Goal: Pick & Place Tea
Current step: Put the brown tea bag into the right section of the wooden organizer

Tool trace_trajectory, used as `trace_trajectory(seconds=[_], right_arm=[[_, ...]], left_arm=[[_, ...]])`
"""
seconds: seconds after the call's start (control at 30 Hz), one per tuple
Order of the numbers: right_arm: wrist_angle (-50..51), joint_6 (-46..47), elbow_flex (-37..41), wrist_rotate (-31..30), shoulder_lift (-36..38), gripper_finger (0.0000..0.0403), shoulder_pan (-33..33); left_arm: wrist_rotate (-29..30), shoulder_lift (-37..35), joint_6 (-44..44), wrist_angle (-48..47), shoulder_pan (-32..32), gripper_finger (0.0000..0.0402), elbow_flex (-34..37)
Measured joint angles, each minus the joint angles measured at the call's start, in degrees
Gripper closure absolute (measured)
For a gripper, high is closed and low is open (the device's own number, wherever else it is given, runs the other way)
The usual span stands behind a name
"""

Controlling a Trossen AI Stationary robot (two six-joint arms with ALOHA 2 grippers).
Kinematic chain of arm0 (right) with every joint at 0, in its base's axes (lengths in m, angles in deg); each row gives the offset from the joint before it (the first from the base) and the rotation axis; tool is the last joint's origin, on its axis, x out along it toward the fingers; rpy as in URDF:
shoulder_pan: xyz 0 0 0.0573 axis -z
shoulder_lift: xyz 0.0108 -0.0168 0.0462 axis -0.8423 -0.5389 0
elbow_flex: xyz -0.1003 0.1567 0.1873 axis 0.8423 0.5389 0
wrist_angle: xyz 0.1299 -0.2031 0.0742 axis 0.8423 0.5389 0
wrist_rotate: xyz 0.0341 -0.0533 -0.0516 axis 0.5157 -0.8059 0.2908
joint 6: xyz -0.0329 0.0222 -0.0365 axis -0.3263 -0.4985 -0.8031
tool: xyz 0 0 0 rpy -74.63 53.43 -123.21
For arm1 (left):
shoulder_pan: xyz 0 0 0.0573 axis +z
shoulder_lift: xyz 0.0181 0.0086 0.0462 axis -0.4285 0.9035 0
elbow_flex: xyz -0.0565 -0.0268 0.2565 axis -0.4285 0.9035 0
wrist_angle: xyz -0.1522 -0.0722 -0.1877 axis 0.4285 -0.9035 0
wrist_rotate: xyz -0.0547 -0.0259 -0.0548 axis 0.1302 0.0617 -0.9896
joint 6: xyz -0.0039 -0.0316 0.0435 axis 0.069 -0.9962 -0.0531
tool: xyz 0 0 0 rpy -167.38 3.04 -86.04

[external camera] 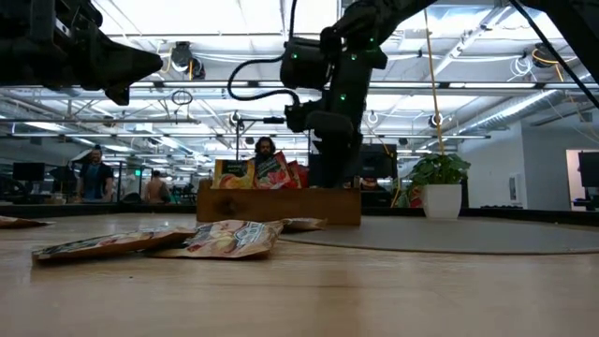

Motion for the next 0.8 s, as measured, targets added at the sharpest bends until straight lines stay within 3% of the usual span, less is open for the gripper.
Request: trace_trajectory(seconds=[0.3,0.57,0.8], right_arm=[[-1.27,2.37,3.47,6.46,-0.08,0.0403,-0.91],[-1.11,1.51,3.51,0.36,-0.08,0.0403,-1.55],[-0.48,1.89,3.51,-0.18,-0.08,0.0403,-1.37]], left_arm=[[0.02,0.00,0.00,0.00,0.01,0.0371,0.00],[0.02,0.00,0.00,0.00,0.02,0.0371,0.00],[0.02,0.00,0.00,0.00,0.00,0.0371,0.00]])
